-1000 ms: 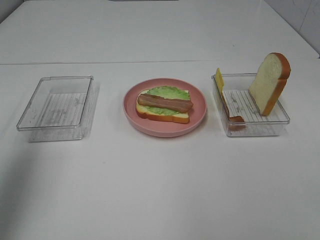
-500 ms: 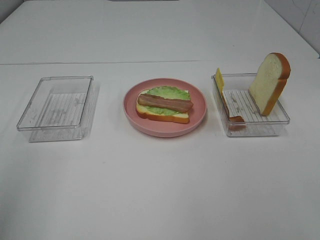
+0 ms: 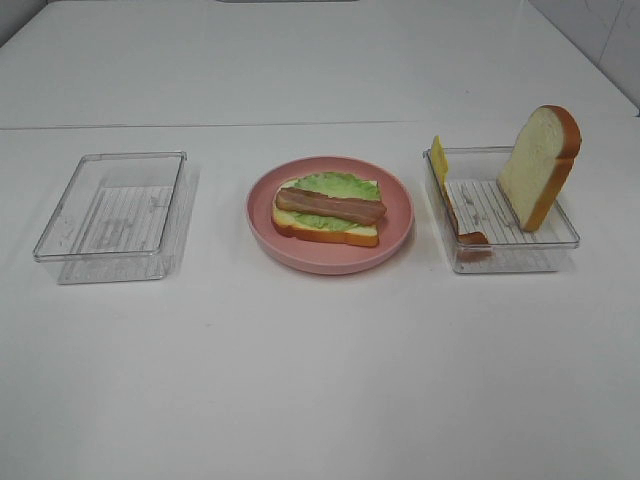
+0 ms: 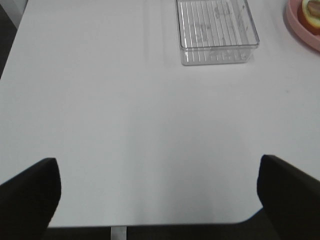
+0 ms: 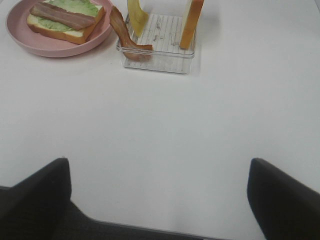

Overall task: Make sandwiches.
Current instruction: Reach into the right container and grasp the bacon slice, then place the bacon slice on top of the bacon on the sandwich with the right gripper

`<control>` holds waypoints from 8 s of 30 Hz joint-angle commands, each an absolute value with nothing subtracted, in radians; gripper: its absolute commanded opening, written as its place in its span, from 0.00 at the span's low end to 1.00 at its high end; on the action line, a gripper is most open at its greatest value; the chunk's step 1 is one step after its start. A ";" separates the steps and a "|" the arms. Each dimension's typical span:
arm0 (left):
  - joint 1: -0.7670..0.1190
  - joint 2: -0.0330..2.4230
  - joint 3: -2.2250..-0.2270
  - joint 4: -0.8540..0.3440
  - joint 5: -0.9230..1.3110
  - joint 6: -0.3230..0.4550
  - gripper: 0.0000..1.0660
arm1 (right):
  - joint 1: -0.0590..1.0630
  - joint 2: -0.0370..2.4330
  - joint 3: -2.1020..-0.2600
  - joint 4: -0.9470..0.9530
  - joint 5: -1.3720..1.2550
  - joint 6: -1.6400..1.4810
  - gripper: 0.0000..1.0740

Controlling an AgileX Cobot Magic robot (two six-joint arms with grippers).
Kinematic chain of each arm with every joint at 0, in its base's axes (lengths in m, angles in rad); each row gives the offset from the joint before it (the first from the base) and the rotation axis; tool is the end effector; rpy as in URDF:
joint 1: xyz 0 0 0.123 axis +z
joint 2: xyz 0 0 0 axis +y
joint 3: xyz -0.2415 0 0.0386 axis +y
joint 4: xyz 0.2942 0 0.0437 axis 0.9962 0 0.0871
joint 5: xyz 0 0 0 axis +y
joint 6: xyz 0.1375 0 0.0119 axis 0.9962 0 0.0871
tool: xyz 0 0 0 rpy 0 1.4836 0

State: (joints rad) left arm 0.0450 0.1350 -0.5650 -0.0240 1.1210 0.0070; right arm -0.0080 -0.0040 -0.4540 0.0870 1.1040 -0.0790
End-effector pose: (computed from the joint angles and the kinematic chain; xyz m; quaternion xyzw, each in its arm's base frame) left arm 0.1286 0.0028 0.2777 -0.0164 0.8852 0.0001 0.4650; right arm 0.1197 0.0098 0.2570 -0.0327 0.8733 0.0224 0.4857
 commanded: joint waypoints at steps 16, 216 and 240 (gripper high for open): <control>0.048 -0.021 -0.515 -0.025 1.075 0.000 0.95 | -0.013 -0.022 -0.454 0.091 1.102 -0.072 0.87; 0.048 -0.019 -0.516 -0.025 1.074 0.000 0.95 | 0.257 2.009 -1.600 0.079 1.129 0.000 0.00; 0.048 -0.019 -0.516 -0.025 1.074 0.000 0.95 | 0.432 1.872 -1.601 0.215 0.911 -0.026 0.00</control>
